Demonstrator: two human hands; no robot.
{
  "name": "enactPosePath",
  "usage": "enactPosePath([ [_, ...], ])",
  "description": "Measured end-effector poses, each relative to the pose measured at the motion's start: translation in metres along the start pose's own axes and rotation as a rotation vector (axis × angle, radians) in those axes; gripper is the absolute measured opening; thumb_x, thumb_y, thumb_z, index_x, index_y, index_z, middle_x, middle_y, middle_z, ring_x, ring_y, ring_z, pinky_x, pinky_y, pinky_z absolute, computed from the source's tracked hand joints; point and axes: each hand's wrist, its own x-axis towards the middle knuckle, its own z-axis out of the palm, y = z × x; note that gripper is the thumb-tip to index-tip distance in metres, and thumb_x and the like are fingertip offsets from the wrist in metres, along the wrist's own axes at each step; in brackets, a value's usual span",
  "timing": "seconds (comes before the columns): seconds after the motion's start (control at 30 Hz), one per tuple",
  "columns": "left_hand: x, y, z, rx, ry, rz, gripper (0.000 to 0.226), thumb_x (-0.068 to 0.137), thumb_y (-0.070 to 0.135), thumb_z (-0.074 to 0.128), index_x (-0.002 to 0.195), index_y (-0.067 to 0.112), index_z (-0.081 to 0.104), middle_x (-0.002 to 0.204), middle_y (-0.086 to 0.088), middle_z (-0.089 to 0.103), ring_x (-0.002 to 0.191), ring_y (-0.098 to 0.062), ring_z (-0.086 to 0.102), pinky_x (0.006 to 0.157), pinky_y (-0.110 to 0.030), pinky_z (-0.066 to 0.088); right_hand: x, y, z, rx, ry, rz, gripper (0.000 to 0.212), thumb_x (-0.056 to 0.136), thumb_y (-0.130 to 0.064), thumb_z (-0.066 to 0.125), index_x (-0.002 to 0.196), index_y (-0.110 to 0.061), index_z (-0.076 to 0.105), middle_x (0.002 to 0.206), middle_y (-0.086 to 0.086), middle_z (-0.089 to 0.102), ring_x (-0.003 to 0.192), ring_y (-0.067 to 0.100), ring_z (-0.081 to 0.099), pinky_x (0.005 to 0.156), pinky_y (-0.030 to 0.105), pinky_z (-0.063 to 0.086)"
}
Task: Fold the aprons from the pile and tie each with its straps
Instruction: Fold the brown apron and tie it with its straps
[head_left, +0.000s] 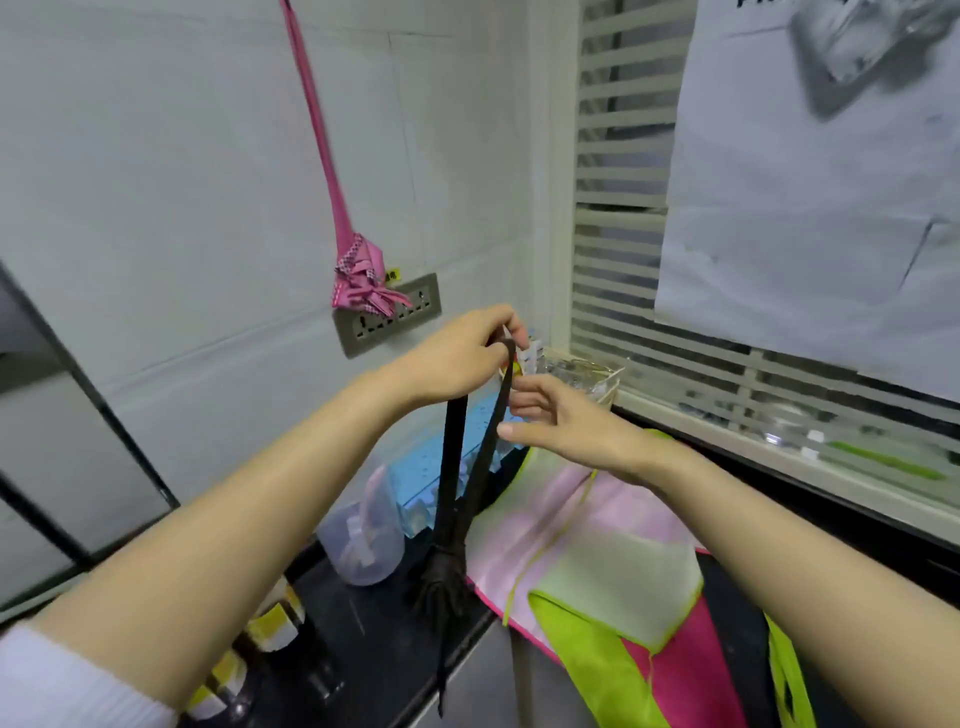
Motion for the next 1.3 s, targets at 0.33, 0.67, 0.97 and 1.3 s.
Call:
enactPosePath([
  [0.33, 0.011, -0.047, -0.1, 0.235, 0.174, 0.028, 0.026, 0.082, -0.007, 0.043, 0.088, 0.018, 0.049, 0.076, 0.005, 0.053, 0.077, -0.017, 0.047, 0.069, -0.029, 0.037, 0.084, -0.125, 0.015, 0.122, -0.052, -0.163, 0.025, 0.098, -0.01, 0.046, 0.073, -0.014, 0.052, 0.066, -0.001, 0.051, 0.062, 0.006, 0.052, 0.073, 0.019, 0.048],
  [0.67, 0.065, -0.067, -0.196, 0.718, 0.384, -0.064, 0.03, 0.097, 0.045, 0.039, 0.113, 0.023, 0.051, 0.116, 0.004, 0.053, 0.112, -0.017, 0.048, 0.097, -0.04, 0.033, 0.176, -0.21, -0.044, -0.031, 0.15, -0.359, 0.02, 0.094, -0.02, 0.057, 0.081, -0.003, 0.059, 0.055, 0.0, 0.044, 0.043, 0.007, 0.04, 0.046, 0.012, 0.039],
  [0.97, 0.078, -0.071, -0.319, 1.158, 0.719, -0.276, 0.04, 0.094, 0.019, 0.048, 0.133, 0.016, 0.042, 0.133, -0.01, 0.039, 0.122, -0.028, 0.036, 0.096, -0.04, 0.029, 0.233, -0.307, -0.085, 0.066, 0.141, -0.58, 0.02, 0.097, -0.016, 0.051, 0.086, -0.006, 0.064, 0.079, 0.002, 0.066, 0.061, 0.009, 0.058, 0.065, 0.018, 0.055],
  [1.3, 0.044, -0.077, -0.404, 1.358, 0.941, -0.37, 0.041, 0.088, 0.014, 0.054, 0.129, 0.009, 0.047, 0.135, -0.016, 0.038, 0.119, -0.032, 0.037, 0.092, -0.044, 0.027, 0.296, -0.4, -0.045, -0.197, 0.324, -0.81, 0.037, 0.098, -0.004, 0.035, 0.129, -0.003, 0.055, 0.132, 0.012, 0.055, 0.124, 0.026, 0.049, 0.108, 0.032, 0.037],
])
